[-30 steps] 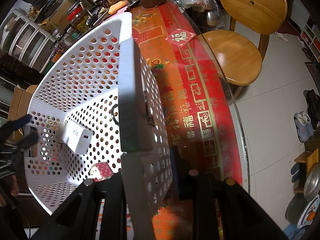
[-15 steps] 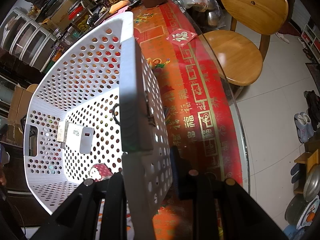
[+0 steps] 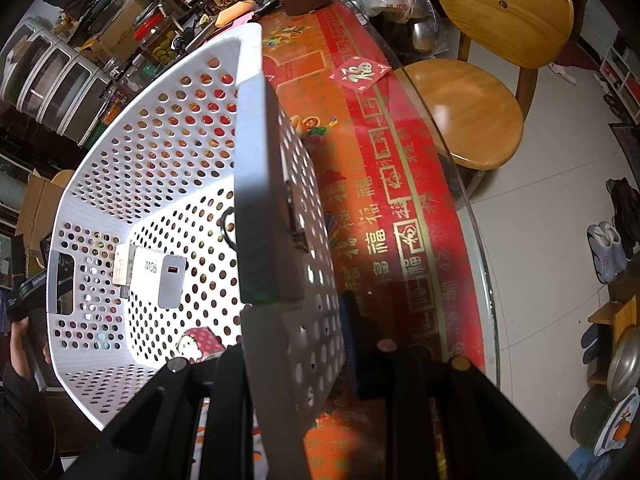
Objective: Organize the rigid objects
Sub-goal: 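Return the left tool and grasp a white square charger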
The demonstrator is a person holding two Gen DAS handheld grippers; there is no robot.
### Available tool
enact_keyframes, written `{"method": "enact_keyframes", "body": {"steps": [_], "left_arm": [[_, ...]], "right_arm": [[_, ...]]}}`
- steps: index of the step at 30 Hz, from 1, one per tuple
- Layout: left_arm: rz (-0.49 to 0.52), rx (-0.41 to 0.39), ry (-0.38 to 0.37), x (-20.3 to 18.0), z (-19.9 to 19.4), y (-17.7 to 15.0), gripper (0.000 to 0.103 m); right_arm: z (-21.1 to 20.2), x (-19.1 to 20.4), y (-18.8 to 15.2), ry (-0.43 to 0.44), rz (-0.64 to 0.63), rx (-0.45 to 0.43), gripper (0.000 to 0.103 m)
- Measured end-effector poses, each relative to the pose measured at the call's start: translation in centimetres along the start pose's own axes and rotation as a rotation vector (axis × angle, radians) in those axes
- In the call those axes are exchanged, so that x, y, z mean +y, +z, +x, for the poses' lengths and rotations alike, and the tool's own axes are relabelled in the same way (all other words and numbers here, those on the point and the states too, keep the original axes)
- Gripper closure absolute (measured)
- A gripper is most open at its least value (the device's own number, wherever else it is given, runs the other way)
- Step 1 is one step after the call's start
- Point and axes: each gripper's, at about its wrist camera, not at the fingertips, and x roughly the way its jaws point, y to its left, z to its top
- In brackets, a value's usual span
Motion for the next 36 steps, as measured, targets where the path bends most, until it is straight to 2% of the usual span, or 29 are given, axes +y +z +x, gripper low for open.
{"method": "enact_keyframes", "body": {"steps": [4,6,8,10,15,21,22,24,32,35,36], "left_arm": [[-0.089,0.013,-0.024,0.8,0.9,0.4,0.015],[-0.124,0.014,-0.021,1.0,1.2,0.5,0.020],[-0.168,0.034,-0.075,1.3,1.8,0.5,0.025],[-0.182,0.038,-0.079,1.2,2.0,0.4,0.026],[-0.151,0.037,-0.024,-0.1,2.5,0.6,0.028],[-0.161,0.023,-0.005,-1.0,2.5,0.7,0.028],[-0.156,0.022,0.006,-1.4,2.5,0.7,0.030],[-0.138,0.010,0.004,-1.8,2.2,0.5,0.046],[-0.039,-0.031,0.046,-4.1,0.7,-0.7,0.047],[-0.030,-0.054,0.037,-4.1,-0.5,-0.9,0.047],[-0.026,-0.066,0.036,-2.8,-1.2,-1.3,0.047]], "right_arm": [[0.0,0.0,0.0,-0.005,0.002,0.001,0.082],[0.0,0.0,0.0,-0.006,0.005,0.001,0.082],[0.0,0.0,0.0,-0.008,0.006,0.001,0.083],[0.0,0.0,0.0,-0.010,0.008,0.001,0.082],[0.0,0.0,0.0,-0.012,0.011,0.001,0.082],[0.0,-0.1,0.0,-0.012,0.012,0.001,0.082],[0.0,-0.1,0.0,-0.012,0.012,0.001,0.083],[0.0,-0.1,0.0,-0.012,0.011,0.002,0.083],[0.0,-0.1,0.1,-0.011,0.010,0.001,0.083],[0.0,-0.1,0.0,-0.012,0.009,0.001,0.083],[0.0,0.0,0.1,-0.011,0.008,0.001,0.083]]}}
